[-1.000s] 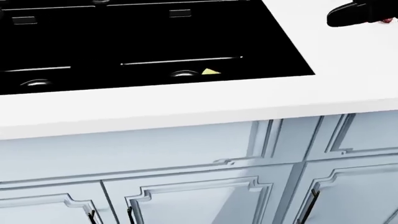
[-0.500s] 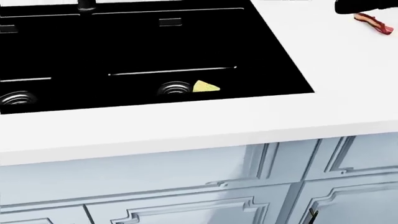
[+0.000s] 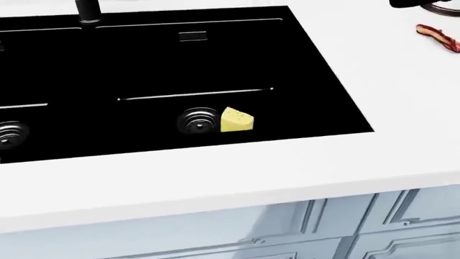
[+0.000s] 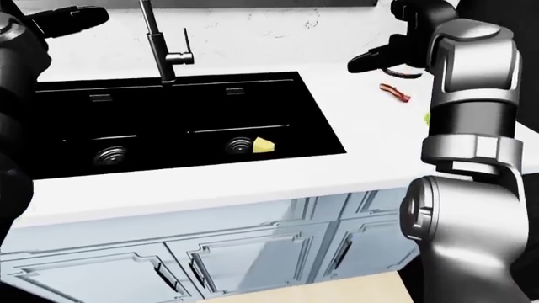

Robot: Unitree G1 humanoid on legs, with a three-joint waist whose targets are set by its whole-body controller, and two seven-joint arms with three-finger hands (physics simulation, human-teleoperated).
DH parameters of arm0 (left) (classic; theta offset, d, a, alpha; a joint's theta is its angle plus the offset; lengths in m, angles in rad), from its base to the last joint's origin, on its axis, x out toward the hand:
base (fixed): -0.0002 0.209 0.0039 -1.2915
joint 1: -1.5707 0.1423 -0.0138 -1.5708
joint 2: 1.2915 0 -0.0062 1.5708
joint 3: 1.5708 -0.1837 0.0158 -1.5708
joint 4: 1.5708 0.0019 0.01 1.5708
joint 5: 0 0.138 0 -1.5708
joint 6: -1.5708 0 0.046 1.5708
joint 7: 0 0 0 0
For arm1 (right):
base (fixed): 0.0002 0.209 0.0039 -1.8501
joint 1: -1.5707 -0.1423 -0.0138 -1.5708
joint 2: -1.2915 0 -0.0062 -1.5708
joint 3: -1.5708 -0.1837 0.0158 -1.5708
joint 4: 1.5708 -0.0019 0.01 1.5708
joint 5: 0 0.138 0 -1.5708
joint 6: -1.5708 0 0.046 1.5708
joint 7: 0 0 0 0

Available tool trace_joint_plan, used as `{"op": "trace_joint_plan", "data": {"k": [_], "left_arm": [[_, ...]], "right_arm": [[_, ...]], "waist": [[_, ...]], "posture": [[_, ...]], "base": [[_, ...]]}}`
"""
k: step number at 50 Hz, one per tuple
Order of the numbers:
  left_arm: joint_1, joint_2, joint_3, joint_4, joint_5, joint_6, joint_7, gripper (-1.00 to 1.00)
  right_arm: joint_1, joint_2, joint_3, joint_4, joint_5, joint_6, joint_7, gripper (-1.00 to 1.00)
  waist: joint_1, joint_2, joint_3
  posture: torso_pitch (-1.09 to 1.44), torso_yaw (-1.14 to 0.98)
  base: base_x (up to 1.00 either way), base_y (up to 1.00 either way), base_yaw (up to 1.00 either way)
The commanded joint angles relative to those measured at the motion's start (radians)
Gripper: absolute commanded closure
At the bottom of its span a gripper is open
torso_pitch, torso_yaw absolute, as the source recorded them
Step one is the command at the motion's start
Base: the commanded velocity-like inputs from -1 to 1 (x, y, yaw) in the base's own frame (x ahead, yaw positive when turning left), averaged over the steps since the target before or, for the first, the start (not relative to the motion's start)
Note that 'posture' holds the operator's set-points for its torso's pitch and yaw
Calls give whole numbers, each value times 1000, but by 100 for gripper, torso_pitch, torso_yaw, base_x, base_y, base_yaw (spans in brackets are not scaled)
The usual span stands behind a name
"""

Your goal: Turn the sink spout to the right.

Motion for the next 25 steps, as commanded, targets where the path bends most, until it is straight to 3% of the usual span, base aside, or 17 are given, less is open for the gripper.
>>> {"op": "trace_joint_plan", "data": {"k": [1,2,3,4,5,8,11,13,15,16,17,18,19,25], "left_arm": [[-34,3,-2,-36,5,-30,-2,-100],[-30,3,-1,-35,5,-32,-2,-100],[-27,2,1,-34,6,-33,0,-100],[-27,2,1,-34,6,-32,-1,-100],[-28,2,1,-35,7,-33,-1,-100],[-33,4,3,-35,8,-29,-1,-100],[-31,5,3,-35,8,-31,-3,-100],[-30,7,4,-35,8,-30,-4,-100],[-35,10,4,-35,9,-28,-3,-100],[-37,11,5,-35,9,-27,-3,-100],[-39,13,5,-36,9,-26,-3,-100],[-41,13,5,-36,9,-25,-3,-100],[-41,13,5,-36,10,-26,-3,-100],[-36,16,5,-35,11,-30,-4,-100]], "right_arm": [[-27,-17,-9,-29,-1,-18,-6,-100],[-23,-15,-11,-28,0,-21,-9,-100],[-19,-14,-12,-26,2,-25,-11,-100],[-20,-14,-12,-22,2,-27,-12,-100],[-24,-11,-9,-17,2,-28,-13,-100],[-32,-13,-7,-8,1,-32,-13,-100],[-27,-13,-8,-20,2,-24,-11,-100],[-25,-13,-8,-29,3,-18,-10,-100],[-32,-16,-6,-31,1,-11,-7,-100],[-34,-17,-5,-31,0,-10,-6,-100],[-36,-17,-5,-28,-1,-12,-5,-100],[-35,-16,-5,-24,-1,-16,-6,-100],[-36,-16,-5,-21,-1,-18,-6,-100],[-25,-15,-9,-25,2,-19,-7,-100]], "waist": [[-1,-15,-28],[0,-55,-35],[-5,-9,-25],[0,-25,-26],[-2,-21,-28],[-3,6,-33],[-4,35,-18],[-8,60,-16],[-16,100,-21],[-21,130,-28],[-31,140,-40],[-21,120,-29],[-26,132,-23],[-18,81,-17]], "posture": [[0,0],[0,0],[0,0],[0,0],[0,0],[0,0],[0,0],[0,0],[0,0],[0,0],[0,0],[0,0],[0,0],[0,0]], "base": [[15,0,0],[12,0,0],[13,0,0],[13,0,0],[13,0,0],[13,0,0],[14,0,0],[13,0,0],[13,0,0],[13,0,0],[15,0,0],[16,0,0],[15,0,0],[18,0,0]]}}
